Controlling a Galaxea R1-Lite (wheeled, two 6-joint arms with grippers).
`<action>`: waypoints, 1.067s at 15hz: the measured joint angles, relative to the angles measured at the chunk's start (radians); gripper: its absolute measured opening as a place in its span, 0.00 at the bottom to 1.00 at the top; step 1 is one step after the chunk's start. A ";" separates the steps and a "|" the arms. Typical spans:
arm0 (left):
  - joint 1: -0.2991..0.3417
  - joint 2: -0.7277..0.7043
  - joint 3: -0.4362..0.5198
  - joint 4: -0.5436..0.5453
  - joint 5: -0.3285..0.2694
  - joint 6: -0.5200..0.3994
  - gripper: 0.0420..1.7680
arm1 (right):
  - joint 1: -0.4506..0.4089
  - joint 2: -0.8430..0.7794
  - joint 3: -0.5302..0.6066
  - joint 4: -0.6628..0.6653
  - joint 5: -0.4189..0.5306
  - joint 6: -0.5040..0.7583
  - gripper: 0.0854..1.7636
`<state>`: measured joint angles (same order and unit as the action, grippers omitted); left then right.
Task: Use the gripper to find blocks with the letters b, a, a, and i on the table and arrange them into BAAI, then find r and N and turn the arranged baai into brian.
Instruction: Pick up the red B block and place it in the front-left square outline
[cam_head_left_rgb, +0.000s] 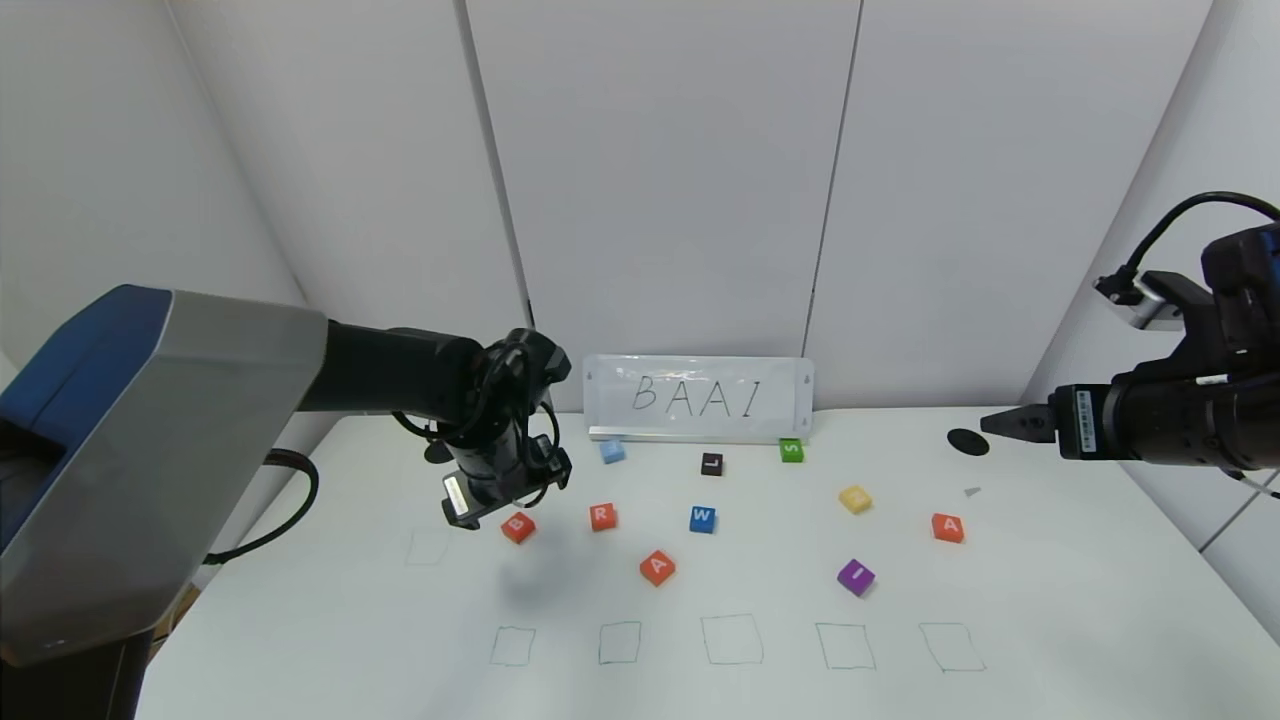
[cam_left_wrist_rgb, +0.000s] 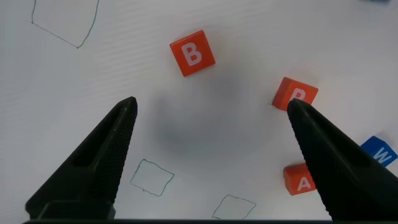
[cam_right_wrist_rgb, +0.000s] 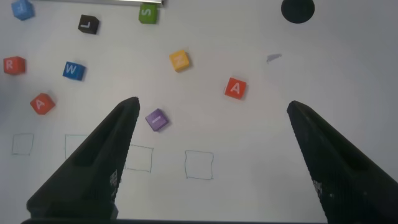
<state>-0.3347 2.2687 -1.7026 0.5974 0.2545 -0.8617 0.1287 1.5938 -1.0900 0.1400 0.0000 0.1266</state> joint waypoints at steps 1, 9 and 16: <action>0.007 0.011 -0.001 0.000 -0.007 0.000 0.97 | 0.000 0.003 0.000 0.000 0.000 0.000 0.97; 0.035 0.073 -0.026 -0.007 -0.038 -0.010 0.97 | -0.002 0.009 -0.001 0.001 0.000 -0.001 0.97; 0.051 0.143 -0.078 -0.007 -0.038 -0.018 0.97 | -0.008 0.014 -0.001 0.000 0.000 -0.001 0.97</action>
<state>-0.2836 2.4117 -1.7804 0.5909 0.2164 -0.8794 0.1211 1.6077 -1.0906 0.1400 0.0000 0.1260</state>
